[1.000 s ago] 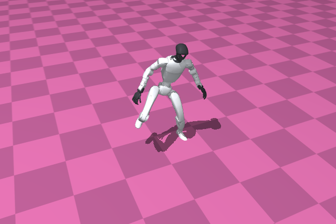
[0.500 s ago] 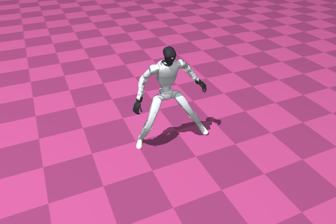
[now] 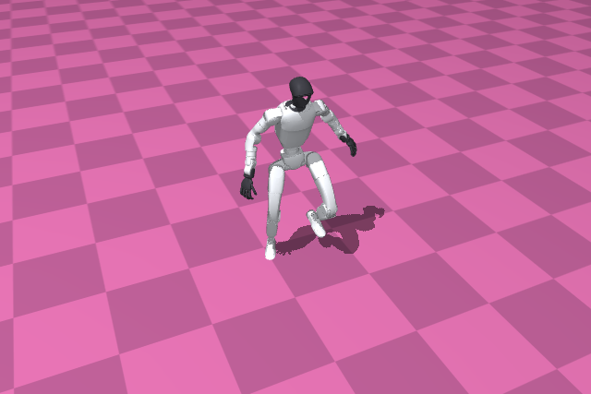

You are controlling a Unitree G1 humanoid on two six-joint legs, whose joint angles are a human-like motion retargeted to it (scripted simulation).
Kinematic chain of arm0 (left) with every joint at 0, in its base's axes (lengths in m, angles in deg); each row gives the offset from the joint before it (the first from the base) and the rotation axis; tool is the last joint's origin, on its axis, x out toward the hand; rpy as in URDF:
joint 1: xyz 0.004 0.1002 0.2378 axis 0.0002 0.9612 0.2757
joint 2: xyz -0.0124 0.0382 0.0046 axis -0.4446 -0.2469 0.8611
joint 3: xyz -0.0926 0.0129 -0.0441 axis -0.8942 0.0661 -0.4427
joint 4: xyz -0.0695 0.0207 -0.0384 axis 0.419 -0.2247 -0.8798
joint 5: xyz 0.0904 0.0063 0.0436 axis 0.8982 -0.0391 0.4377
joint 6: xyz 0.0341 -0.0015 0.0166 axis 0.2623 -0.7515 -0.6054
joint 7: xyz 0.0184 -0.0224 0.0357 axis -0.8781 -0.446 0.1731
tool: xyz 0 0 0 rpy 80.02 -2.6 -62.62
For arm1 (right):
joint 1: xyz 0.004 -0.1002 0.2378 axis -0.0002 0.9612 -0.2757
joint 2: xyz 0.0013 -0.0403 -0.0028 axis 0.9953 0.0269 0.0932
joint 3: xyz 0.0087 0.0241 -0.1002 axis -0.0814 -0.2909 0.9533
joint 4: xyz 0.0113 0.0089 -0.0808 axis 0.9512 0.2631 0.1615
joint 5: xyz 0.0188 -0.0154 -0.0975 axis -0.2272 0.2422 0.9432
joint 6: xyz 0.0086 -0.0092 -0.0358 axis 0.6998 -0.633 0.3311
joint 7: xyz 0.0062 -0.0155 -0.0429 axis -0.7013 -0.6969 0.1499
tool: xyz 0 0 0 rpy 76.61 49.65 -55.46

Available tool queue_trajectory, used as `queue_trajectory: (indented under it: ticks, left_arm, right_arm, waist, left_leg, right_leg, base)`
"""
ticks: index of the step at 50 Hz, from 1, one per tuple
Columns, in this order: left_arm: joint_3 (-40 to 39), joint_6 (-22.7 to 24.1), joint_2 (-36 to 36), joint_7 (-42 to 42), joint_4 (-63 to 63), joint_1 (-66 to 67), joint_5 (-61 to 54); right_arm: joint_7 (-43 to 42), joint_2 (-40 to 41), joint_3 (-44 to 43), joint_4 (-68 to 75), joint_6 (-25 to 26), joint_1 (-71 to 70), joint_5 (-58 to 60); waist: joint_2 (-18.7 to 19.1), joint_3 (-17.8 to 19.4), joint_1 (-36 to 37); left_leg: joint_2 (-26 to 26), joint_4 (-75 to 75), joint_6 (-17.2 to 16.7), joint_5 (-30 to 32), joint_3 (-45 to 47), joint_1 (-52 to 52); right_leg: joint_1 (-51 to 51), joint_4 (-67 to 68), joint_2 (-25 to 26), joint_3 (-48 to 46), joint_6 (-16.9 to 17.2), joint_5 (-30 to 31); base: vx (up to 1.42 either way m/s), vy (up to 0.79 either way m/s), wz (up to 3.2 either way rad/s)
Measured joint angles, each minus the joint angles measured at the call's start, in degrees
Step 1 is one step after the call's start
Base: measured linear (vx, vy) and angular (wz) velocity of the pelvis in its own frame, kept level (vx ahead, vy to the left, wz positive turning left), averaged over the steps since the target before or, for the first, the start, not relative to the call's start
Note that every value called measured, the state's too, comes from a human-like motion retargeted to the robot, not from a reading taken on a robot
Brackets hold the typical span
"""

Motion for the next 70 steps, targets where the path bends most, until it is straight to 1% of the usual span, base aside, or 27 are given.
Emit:
queue_trajectory:
  ticks: [5,8,10,12,13,15,18,20,25,27,30,35,37,40,43,45,47,50,52,54,55,57,58,61,63,67,70]
  left_arm:
    - [0.7,-0.7,0.0,-1.8,-0.7,-0.7,0.1]
    - [1.3,-0.7,-0.4,-1.5,-0.2,-1.2,-0.3]
    - [2.1,-0.7,-0.7,-1.8,0.0,-1.6,0.7]
    - [3.0,-0.8,-1.1,-2.3,0.1,-2.2,2.3]
    - [3.4,-0.7,-1.5,-2.3,0.2,-2.6,3.0]
    - [3.9,-0.6,-2.5,-1.9,0.6,-3.7,3.6]
    - [3.5,-0.5,-4.1,-0.3,1.5,-4.3,2.9]
    - [2.7,-0.8,-5.0,1.0,1.9,-5.3,1.7]
    - [0.9,-1.4,-6.7,3.9,2.5,-5.4,-1.5]
    - [0.8,-1.2,-7.4,3.9,2.8,-5.1,-2.4]
    - [0.9,-0.9,-8.3,3.4,3.1,-4.6,-3.3]
    - [1.4,-0.1,-9.3,3.9,3.3,-4.0,-4.0]
    - [1.5,0.5,-9.5,4.8,3.2,-4.5,-4.3]
    - [1.9,1.6,-9.5,6.7,2.8,-5.5,-4.5]
    - [2.0,2.2,-9.3,7.8,2.9,-6.0,-4.1]
    - [1.9,2.4,-9.0,8.1,3.2,-5.5,-3.9]
    - [1.5,2.2,-8.1,7.7,3.3,-5.6,-3.1]
    - [0.8,1.5,-5.1,6.5,3.1,-4.9,-0.2]
    - [1.1,1.4,-2.4,5.2,3.0,-4.2,2.5]
    - [1.9,1.4,-0.4,4.0,2.8,-3.8,5.2]
    - [2.5,1.4,0.3,3.7,2.9,-3.6,6.3]
    - [3.6,1.3,0.9,3.5,3.6,-2.7,7.2]
    - [4.1,1.3,1.0,3.4,4.0,-2.2,7.3]
    - [4.9,1.0,1.1,3.2,5.7,-1.6,6.6]
    - [4.7,0.8,0.9,3.0,6.5,-1.3,5.3]
    - [3.6,0.4,-0.1,2.9,6.3,-0.9,2.2]
    - [2.8,0.1,-1.2,2.5,4.9,-1.2,0.6]
  right_arm:
    - [-1.6,1.0,0.2,1.9,-0.1,1.0,-0.3]
    - [-3.7,2.0,-0.7,3.4,-0.5,1.5,-0.6]
    - [-4.1,2.8,-1.6,4.1,-0.9,2.0,-0.7]
    - [-3.3,3.5,-2.4,4.3,-1.3,2.8,-0.3]
    - [-2.9,3.8,-2.7,4.2,-1.5,3.2,0.0]
    - [-2.2,4.0,-3.1,3.7,-2.1,4.0,0.7]
    - [-2.2,4.0,-2.9,3.1,-2.8,5.8,2.4]
    - [-2.0,3.7,-3.2,3.3,-2.9,5.9,4.0]
    - [-2.9,3.4,-4.1,5.3,-2.8,5.7,6.4]
    - [-3.2,3.1,-4.2,5.7,-2.7,5.6,6.3]
    - [-2.9,2.5,-4.1,6.0,-2.4,5.3,5.5]
    - [-2.5,2.3,-3.9,5.7,-1.7,6.7,3.8]
    - [-2.3,2.5,-3.8,5.8,-1.5,7.5,3.2]
    - [-2.2,2.8,-3.3,5.9,-1.2,8.7,2.2]
    - [-2.5,3.0,-2.6,5.9,-1.2,9.1,1.4]
    - [-3.2,2.9,-2.1,5.5,-1.5,9.3,1.5]
    - [-4.7,2.8,-2.0,5.1,-2.0,8.2,2.0]
    - [-6.4,2.5,-2.5,4.5,-2.6,7.1,4.2]
    - [-7.2,1.6,-3.3,3.9,-2.7,6.7,6.0]
    - [-7.6,0.3,-3.9,3.3,-2.8,6.0,6.4]
    - [-7.6,-0.3,-4.0,2.9,-2.7,5.8,6.3]
    - [-6.9,-1.5,-4.3,2.1,-2.4,5.8,5.5]
    - [-6.6,-2.1,-4.6,1.8,-2.2,6.0,5.0]
    - [-5.2,-4.2,-5.5,1.0,-1.5,6.1,3.1]
    - [-4.0,-5.3,-5.9,0.6,-0.9,5.7,1.9]
    - [-2.4,-6.0,-5.1,0.6,-0.1,4.1,0.6]
    - [-1.5,-5.4,-3.3,0.7,0.2,2.2,-0.1]
  waist:
    - [1.5,-0.4,0.8]
    - [2.5,0.3,0.1]
    - [3.1,1.1,-1.1]
    - [3.9,2.2,-2.6]
    - [4.4,2.7,-3.4]
    - [5.9,3.5,-4.7]
    - [9.2,4.1,-5.6]
    - [11.2,4.2,-6.1]
    - [16.0,4.1,-7.4]
    - [17.0,4.5,-8.0]
    - [17.6,5.2,-8.6]
    - [15.1,5.4,-8.5]
    - [13.2,5.4,-8.3]
    - [10.1,5.1,-7.5]
    - [7.1,3.9,-5.9]
    - [6.4,3.0,-4.1]
    - [7.2,2.9,-3.1]
    - [9.6,4.4,-2.4]
    - [8.3,5.0,-3.0]
    - [6.6,5.3,-4.1]
    - [6.2,5.4,-4.6]
    - [6.7,5.9,-4.8]
    - [6.5,6.1,-4.9]
    - [6.3,6.5,-4.7]
    - [6.4,5.9,-3.9]
    - [4.7,4.6,-2.5]
    - [3.0,4.0,-2.0]
  left_leg:
    - [-4.0,-29.9,2.3,5.3,-4.8,15.6]
    - [-2.8,-46.7,5.1,2.5,-3.4,28.1]
    - [-1.5,-53.9,7.1,-0.5,-2.6,34.2]
    - [0.2,-56.5,8.4,-0.2,-3.9,37.3]
    - [1.3,-56.8,8.3,0.4,-4.8,37.8]
    - [4.3,-56.8,7.0,0.9,-6.7,38.2]
    - [10.1,-57.3,4.4,1.1,-8.3,38.8]
    - [13.8,-56.7,3.1,1.6,-9.8,37.3]
    - [21.7,-56.1,0.1,3.1,-13.8,33.8]
    - [23.6,-56.4,-1.0,3.5,-15.2,33.5]
    - [25.8,-57.1,-2.3,3.9,-16.8,33.9]
    - [24.9,-57.0,-3.5,3.4,-18.9,35.0]
    - [23.1,-56.2,-4.2,2.7,-19.9,35.0]
    - [20.3,-54.3,-5.9,1.7,-21.6,34.0]
    - [18.5,-52.9,-6.5,1.7,-22.2,32.2]
    - [19.4,-53.3,-6.2,2.7,-21.1,32.2]
    - [22.1,-57.5,-6.6,6.8,-20.4,33.6]
    - [26.7,-65.5,-8.1,17.4,-18.0,38.5]
    - [23.7,-69.3,-8.3,26.1,-14.7,40.4]
    - [19.7,-69.0,-8.3,30.0,-11.6,39.6]
    - [18.3,-66.8,-8.3,29.5,-10.2,38.4]
    - [18.5,-53.5,-7.9,22.4,-6.5,33.2]
    - [18.3,-45.2,-6.5,18.7,-3.4,30.2]
    - [18.2,-18.1,-1.4,8.6,2.9,19.7]
    - [16.1,-3.1,-0.3,3.9,2.7,12.2]
    - [7.9,15.3,-1.0,-1.1,1.1,0.4]
    - [5.2,20.2,1.0,-1.9,2.2,-4.2]
  right_leg:
    - [2.6,0.3,4.5,-1.3,0.1,-0.9]
    - [3.9,4.2,6.8,-2.4,0.8,-0.2]
    - [2.2,10.9,7.6,-2.3,1.3,3.2]
    - [-2.3,20.8,7.6,-1.2,1.6,11.1]
    - [-5.1,26.0,7.5,-0.8,2.7,14.9]
    - [-11.1,37.1,6.8,-1.1,4.2,17.3]
    - [-19.5,56.8,4.1,-2.6,1.7,7.8]
    - [-25.8,69.2,2.6,-2.1,-0.5,3.8]
    - [-34.6,84.7,-2.8,0.8,-5.9,1.1]
    - [-34.5,83.7,-4.9,2.7,-7.0,0.6]
    - [-31.3,75.6,-5.7,6.0,-6.8,3.7]
    - [-17.1,48.2,-8.8,8.4,-4.7,11.1]
    - [-9.1,33.3,-11.2,7.7,-2.7,15.1]
    - [3.2,8.4,-12.2,9.1,2.7,22.0]
    - [10.2,-7.6,-12.6,10.6,5.8,26.5]
    - [11.6,-9.7,-13.9,4.3,4.8,21.8]
    - [12.6,-8.3,-13.8,-2.8,5.0,13.4]
    - [9.3,1.0,-11.2,-1.8,6.3,5.6]
    - [6.8,5.3,-13.8,0.4,7.5,4.3]
    - [7.0,5.0,-16.1,0.3,6.5,3.0]
    - [7.6,4.4,-16.4,-0.3,5.1,2.3]
    - [9.0,3.9,-14.5,-1.6,1.9,1.3]
    - [9.8,3.2,-14.4,-2.1,1.0,1.4]
    - [10.3,1.7,-14.3,-3.4,0.3,1.5]
    - [8.7,1.4,-13.2,-3.5,0.0,1.4]
    - [4.9,1.7,-11.2,-3.2,-0.1,0.7]
    - [3.1,2.2,-9.1,-3.4,-0.6,-0.1]
  base:
    - [0.12,-0.04,-0.26]
    - [0.14,0.02,-0.05]
    - [0.06,0.03,0.24]
    - [-0.01,0.0,0.38]
    - [-0.04,-0.02,0.42]
    - [-0.05,-0.05,0.35]
    - [-0.04,-0.11,0.15]
    - [-0.04,-0.18,0.06]
    - [-0.02,-0.22,0.09]
    - [0.02,-0.25,0.26]
    - [0.04,-0.3,0.27]
    - [0.08,-0.36,0.43]
    - [0.1,-0.44,0.59]
    - [0.09,-0.56,0.47]
    - [0.05,-0.72,0.04]
    - [0.02,-0.77,-0.49]
    - [0.02,-0.84,-0.42]
    - [0.02,-0.82,-0.35]
    - [0.01,-0.66,-0.05]
    - [-0.02,-0.61,0.18]
    - [-0.02,-0.67,0.12]
    - [-0.01,-0.67,0.05]
    - [-0.02,-0.56,0.11]
    - [-0.05,-0.41,0.16]
    - [-0.06,-0.37,-0.04]
    - [-0.05,-0.35,-0.12]
    - [-0.01,-0.33,-0.1]
